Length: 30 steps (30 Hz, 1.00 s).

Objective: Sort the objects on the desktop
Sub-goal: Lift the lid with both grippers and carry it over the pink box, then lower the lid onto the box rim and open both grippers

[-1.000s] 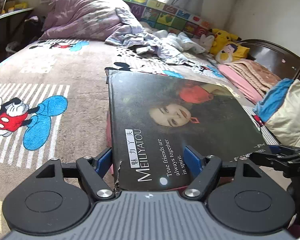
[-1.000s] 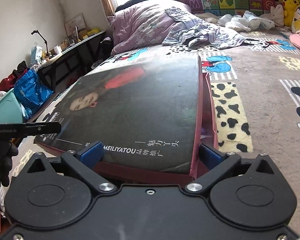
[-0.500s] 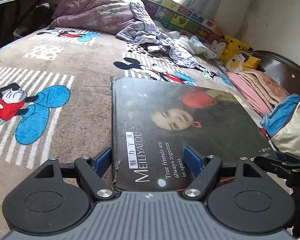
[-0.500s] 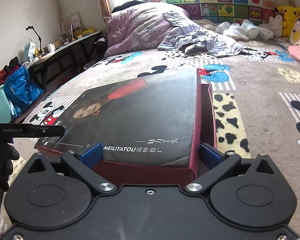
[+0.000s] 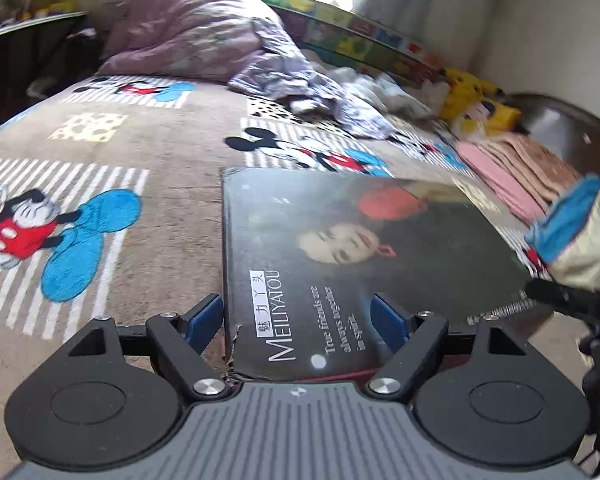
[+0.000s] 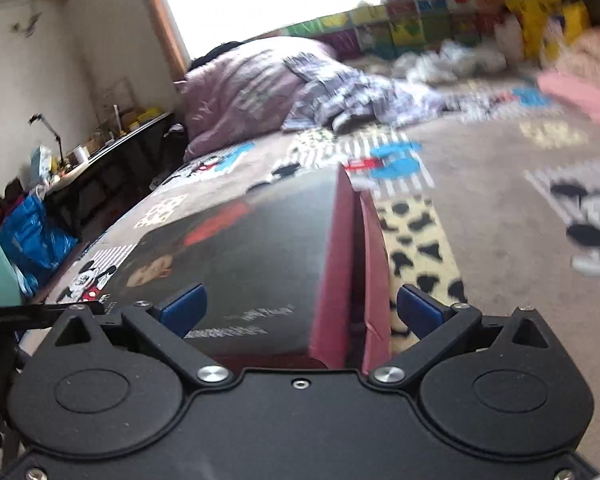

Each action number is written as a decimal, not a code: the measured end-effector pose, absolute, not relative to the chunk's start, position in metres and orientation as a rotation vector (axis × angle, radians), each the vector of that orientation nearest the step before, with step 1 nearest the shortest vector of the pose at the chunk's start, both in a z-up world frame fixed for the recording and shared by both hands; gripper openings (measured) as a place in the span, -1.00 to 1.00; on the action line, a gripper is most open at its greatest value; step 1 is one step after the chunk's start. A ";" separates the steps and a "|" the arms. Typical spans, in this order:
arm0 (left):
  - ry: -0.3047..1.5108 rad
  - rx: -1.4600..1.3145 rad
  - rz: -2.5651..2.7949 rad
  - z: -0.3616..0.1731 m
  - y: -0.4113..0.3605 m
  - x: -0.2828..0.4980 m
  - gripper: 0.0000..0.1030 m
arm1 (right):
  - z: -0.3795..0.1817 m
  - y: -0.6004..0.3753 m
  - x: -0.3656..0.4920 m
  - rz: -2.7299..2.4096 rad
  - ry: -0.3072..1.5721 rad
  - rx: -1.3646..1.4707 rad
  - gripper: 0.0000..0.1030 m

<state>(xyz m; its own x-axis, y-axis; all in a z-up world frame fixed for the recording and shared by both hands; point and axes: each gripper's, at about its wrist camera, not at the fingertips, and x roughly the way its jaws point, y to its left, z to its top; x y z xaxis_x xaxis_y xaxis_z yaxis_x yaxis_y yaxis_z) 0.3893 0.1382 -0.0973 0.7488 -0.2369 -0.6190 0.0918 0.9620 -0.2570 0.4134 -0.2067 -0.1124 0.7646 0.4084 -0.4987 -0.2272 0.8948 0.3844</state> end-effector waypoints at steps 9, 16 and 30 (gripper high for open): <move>0.683 -0.132 -0.204 -0.092 0.118 0.389 0.56 | -0.123 -0.210 0.420 0.390 0.647 0.410 0.99; 0.657 -0.123 -0.167 -0.092 0.118 0.380 0.56 | -0.118 -0.208 0.409 0.377 0.608 0.306 0.99; 0.631 -0.068 -0.114 -0.084 0.097 0.317 0.56 | -0.096 -0.194 0.356 0.311 0.629 0.083 0.99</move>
<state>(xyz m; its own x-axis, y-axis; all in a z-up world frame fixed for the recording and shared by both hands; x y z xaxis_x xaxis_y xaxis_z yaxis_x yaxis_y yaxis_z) 0.3174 0.0968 -0.0844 0.8017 -0.1268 -0.5842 0.0856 0.9915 -0.0978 0.3563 -0.1938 -0.0965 0.7638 0.3105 -0.5658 -0.2603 0.9504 0.1702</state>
